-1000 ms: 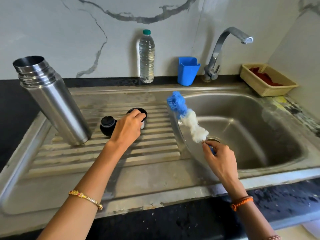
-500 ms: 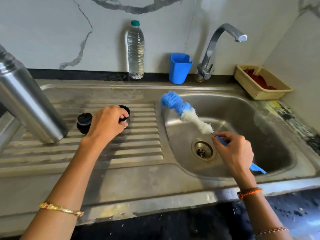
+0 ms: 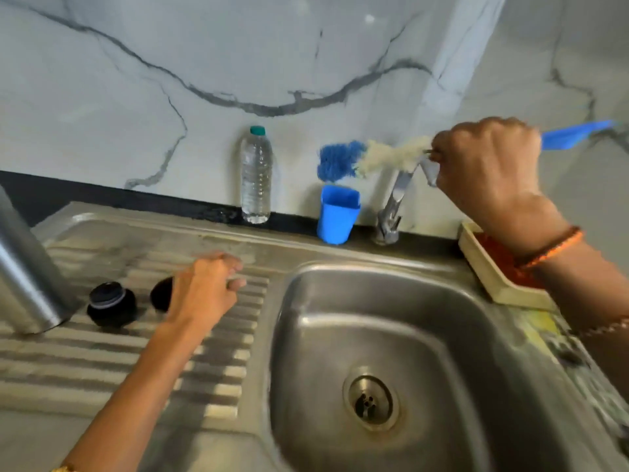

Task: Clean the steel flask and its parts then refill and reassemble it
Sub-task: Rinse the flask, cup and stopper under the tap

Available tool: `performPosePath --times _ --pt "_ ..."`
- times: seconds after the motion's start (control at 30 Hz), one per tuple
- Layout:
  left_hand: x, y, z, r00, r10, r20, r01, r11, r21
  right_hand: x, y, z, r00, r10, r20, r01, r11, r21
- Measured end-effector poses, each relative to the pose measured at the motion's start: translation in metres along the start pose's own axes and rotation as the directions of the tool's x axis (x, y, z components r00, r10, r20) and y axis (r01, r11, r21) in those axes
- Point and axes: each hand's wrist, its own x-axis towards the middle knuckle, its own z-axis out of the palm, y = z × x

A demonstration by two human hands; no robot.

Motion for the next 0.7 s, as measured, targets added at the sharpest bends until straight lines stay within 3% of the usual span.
performPosePath --times 0.1,0.2,0.43,0.57,0.7 --pt "0.004 0.021 0.022 0.986 0.086 0.141 -0.093 0.995 0.042 0.046 -0.002 0.011 0.984 -0.112 0.136 0.12 0.992 -0.048" --pt "0.015 0.026 0.032 0.974 0.135 0.181 -0.143 0.989 0.034 0.086 -0.01 0.016 0.978 -0.126 0.165 0.136 0.99 -0.045" --pt "0.036 0.027 0.023 0.982 0.15 0.117 -0.161 0.983 0.092 0.121 0.0 0.03 0.994 -0.058 0.091 0.067 0.993 -0.099" --pt "0.035 0.026 0.016 0.989 0.098 0.109 -0.111 0.987 0.12 0.12 -0.017 0.048 0.971 -0.142 0.193 0.174 0.971 -0.162" --pt "0.024 0.021 0.022 0.987 0.101 0.123 -0.118 0.983 0.139 0.124 -0.036 0.078 0.946 -0.149 0.287 0.182 0.979 -0.092"
